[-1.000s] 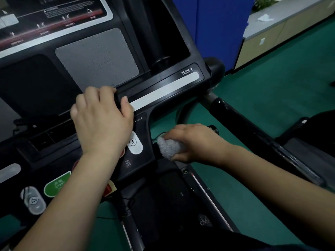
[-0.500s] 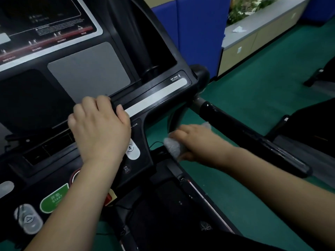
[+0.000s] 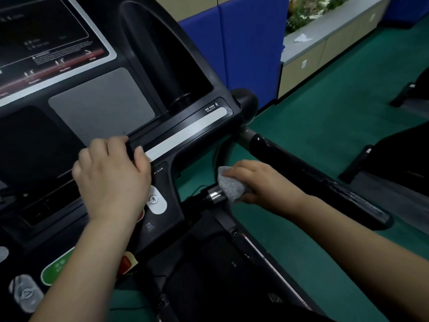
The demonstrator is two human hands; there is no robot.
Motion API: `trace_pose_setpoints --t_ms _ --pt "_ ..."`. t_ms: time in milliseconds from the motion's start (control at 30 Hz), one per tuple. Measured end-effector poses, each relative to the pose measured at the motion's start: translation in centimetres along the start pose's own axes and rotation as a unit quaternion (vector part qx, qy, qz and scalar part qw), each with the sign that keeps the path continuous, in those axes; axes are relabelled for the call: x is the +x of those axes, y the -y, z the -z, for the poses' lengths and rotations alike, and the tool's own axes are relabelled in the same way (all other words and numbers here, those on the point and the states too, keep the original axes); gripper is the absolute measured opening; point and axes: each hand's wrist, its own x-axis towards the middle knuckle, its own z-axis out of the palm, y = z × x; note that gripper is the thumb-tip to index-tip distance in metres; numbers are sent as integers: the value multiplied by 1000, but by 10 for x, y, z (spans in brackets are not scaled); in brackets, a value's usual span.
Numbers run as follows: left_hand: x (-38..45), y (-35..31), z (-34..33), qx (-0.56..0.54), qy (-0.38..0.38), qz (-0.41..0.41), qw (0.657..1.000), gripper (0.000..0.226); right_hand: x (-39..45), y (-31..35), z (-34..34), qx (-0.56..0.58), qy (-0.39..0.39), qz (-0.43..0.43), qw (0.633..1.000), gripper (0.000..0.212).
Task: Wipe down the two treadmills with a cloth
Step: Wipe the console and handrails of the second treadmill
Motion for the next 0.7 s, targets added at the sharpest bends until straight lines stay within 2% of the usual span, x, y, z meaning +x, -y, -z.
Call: trace_pose_setpoints --t_ms 100,167,233,333,467,600,633,667,700 --pt "2 -1 4 -27 6 5 1000 35 -11 -13 11 139 -9 -103 985 53" --pt "3 -8 8 -42 -14 1 999 32 -19 -19 17 276 -34 -217 936 31" --pt "3 -25 9 -52 -19 -28 998 32 -24 -25 19 385 -105 -309 863 14" --pt "7 -59 -2 -53 2 -106 993 36 -14 -37 20 542 -164 -353 745 37" --pt "24 -82 -22 -45 39 -124 991 42 38 -38 13 596 -169 -383 685 55" --pt "29 -85 -28 -34 54 -108 992 46 93 -10 24 688 -190 -406 571 49" --pt "29 -85 -27 -34 55 -105 992 47 100 -7 25 693 -210 -413 552 49" --pt "29 -85 -27 -33 56 -102 993 48 104 -5 23 678 -226 -419 560 48" --pt "28 -85 -27 -30 56 -99 993 48 104 -4 19 647 -232 -419 593 47"
